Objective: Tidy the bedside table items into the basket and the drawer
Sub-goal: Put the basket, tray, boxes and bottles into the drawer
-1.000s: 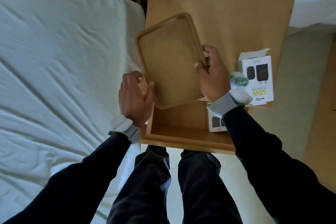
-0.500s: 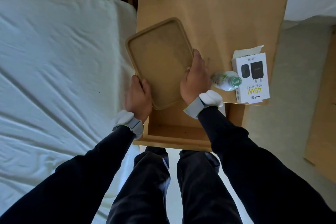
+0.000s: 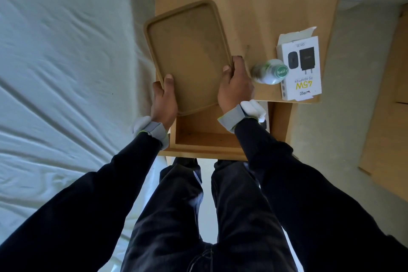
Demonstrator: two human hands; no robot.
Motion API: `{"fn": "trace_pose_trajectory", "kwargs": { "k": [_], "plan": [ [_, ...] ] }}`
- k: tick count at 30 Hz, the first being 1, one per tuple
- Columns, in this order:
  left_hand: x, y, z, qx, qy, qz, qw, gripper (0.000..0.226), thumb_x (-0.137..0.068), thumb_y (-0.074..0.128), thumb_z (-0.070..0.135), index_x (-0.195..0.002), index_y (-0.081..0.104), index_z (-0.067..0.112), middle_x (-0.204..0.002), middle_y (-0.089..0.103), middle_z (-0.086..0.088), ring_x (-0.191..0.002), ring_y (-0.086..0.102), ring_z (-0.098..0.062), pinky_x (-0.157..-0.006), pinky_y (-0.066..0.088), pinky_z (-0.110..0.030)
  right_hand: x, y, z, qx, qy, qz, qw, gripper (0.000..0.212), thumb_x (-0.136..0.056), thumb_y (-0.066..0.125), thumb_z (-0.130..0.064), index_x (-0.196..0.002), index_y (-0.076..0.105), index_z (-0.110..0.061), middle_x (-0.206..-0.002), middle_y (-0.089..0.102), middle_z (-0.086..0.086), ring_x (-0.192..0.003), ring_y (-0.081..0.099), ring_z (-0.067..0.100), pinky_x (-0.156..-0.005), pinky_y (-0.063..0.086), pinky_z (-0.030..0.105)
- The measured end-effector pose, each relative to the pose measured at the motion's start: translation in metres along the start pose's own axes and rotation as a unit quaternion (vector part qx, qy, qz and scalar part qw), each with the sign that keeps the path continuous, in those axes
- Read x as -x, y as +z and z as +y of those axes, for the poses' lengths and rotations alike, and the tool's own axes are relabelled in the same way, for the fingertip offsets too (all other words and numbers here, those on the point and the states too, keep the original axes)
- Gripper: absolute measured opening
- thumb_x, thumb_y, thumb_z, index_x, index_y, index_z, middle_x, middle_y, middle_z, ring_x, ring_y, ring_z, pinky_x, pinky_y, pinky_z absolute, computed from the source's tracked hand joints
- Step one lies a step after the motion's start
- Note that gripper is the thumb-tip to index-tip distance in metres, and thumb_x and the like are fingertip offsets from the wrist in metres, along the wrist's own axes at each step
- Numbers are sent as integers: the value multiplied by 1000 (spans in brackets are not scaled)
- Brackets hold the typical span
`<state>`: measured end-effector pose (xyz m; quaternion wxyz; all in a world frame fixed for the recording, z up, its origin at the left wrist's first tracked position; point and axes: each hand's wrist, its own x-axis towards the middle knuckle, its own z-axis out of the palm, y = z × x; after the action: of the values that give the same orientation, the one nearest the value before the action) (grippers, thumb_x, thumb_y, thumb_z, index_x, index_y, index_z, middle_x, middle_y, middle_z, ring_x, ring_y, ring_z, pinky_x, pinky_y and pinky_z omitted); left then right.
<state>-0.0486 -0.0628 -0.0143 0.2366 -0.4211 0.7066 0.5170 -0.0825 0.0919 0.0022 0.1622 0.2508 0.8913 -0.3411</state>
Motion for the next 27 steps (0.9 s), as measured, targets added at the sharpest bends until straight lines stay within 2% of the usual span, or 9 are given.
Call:
{"fn": "trace_pose_trajectory", "kwargs": {
  "k": [2, 5, 9, 11, 13, 15, 18, 23, 27],
  "plan": [
    [3, -7, -10, 23, 1, -10, 1000, 65, -93, 35, 65, -145, 31, 26, -128, 47, 8, -117, 48, -18, -105, 39, -38, 14, 0, 8, 9, -2, -4, 1000, 25, -101, 38, -32, -122, 49, -25, -83, 59, -5, -82, 61, 28, -69, 38, 32],
    [15, -15, -30, 76, -20, -47, 996, 61, -95, 43, 60, -146, 30, 29, -133, 47, 9, -121, 50, -16, -104, 42, -35, 39, 1, 26, 14, -13, -3, 1000, 22, -101, 40, -32, -119, 50, -24, -85, 64, -4, -80, 62, 28, -66, 42, 33],
    [33, -22, -57, 66, -21, -86, 994, 48, -97, 44, 55, -139, 34, 33, -134, 48, 9, -121, 51, -12, -105, 43, -35, 70, 2, 58, 22, -44, 20, 999, 21, -99, 42, -34, -114, 49, -21, -94, 65, -1, -82, 63, 24, -63, 41, 30],
    [46, -23, -74, 40, -9, -113, 993, 49, -100, 41, 50, -144, 29, 30, -135, 46, 10, -121, 48, -11, -105, 40, -31, 91, -2, 73, 36, -28, 13, 999, 22, -99, 45, -32, -115, 50, -18, -92, 64, 0, -80, 63, 26, -64, 40, 30],
    [62, -25, -95, -1, 9, -142, 990, 43, -99, 40, 51, -138, 28, 36, -131, 45, 13, -123, 47, -12, -106, 38, -29, 112, -9, 88, 59, -6, 6, 998, 24, -99, 47, -31, -117, 51, -15, -87, 64, 4, -77, 63, 30, -63, 39, 31],
    [79, -24, -112, -36, 4, -161, 986, 55, -97, 38, 56, -144, 26, 32, -133, 44, 13, -127, 47, -16, -104, 36, -27, 131, -15, 101, 64, 4, -13, 998, 26, -100, 47, -31, -119, 51, -14, -88, 66, 8, -79, 64, 33, -64, 45, 34],
    [94, -25, -132, -62, -15, -175, 982, 78, -88, 37, 69, -152, 16, 29, -135, 42, 14, -123, 46, -10, -105, 35, -27, 151, -22, 116, 72, 25, -41, 996, 27, -101, 44, -33, -120, 49, -15, -90, 68, 8, -81, 65, 32, -69, 48, 36],
    [91, -31, -149, -104, -118, -241, 958, 96, -71, 44, 84, -148, 27, 29, -132, 51, 9, -124, 53, -17, -111, 40, -43, 176, -20, 132, 104, 106, -87, 985, 27, -100, 43, -36, -120, 50, -20, -103, 72, 6, -94, 65, 35, -75, 44, 35],
    [71, -27, -132, -154, -116, -254, 948, 101, -72, 45, 88, -149, 30, 24, -140, 52, 1, -123, 56, -23, -105, 45, -48, 158, -14, 131, 86, 162, -87, 979, 27, -100, 46, -31, -119, 54, -14, -111, 69, 9, -102, 62, 33, -79, 41, 35]
  ]
}}
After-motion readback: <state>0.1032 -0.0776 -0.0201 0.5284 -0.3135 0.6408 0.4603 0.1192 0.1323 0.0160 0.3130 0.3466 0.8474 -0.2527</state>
